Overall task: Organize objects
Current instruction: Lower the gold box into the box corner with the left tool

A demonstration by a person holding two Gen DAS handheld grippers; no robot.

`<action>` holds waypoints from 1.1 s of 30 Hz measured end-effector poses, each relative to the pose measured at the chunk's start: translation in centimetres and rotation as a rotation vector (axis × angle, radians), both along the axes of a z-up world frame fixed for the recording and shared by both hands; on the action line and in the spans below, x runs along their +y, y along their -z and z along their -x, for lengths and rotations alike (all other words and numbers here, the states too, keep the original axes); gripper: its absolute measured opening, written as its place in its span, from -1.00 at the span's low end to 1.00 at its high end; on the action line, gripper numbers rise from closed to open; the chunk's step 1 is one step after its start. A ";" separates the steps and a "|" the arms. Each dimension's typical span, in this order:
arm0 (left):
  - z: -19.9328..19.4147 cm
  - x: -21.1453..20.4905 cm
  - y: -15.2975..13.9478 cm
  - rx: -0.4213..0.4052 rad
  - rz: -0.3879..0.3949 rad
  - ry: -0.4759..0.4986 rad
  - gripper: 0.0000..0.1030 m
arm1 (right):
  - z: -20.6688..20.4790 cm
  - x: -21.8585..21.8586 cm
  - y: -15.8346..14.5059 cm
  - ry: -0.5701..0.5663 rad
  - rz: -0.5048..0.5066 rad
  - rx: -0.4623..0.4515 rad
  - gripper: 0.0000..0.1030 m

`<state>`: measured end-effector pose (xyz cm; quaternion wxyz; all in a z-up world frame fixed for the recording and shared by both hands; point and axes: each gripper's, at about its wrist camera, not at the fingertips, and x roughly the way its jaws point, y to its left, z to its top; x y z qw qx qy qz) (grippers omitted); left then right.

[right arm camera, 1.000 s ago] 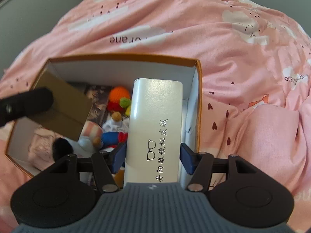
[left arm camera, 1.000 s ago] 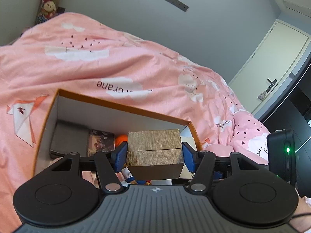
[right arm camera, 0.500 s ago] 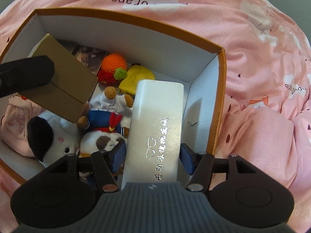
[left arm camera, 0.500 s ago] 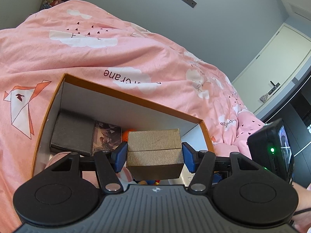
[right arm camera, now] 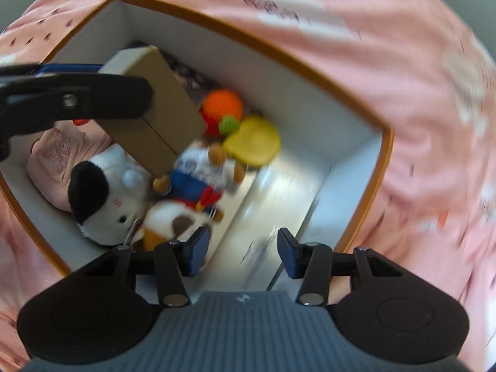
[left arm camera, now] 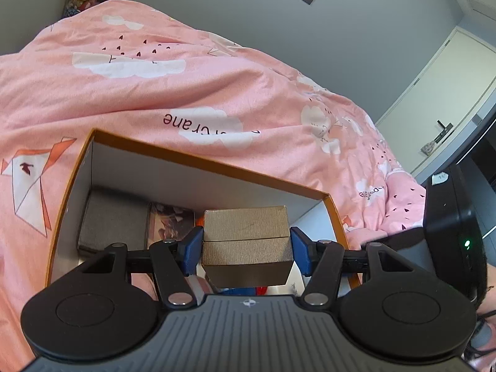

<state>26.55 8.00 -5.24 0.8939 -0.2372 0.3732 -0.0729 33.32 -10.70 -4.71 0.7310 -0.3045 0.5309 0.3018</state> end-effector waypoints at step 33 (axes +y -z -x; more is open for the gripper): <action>-5.4 -2.5 1.2 0.063 -0.003 0.036 0.30 | -4.1 -0.3 1.1 -0.197 -0.049 -0.022 -0.47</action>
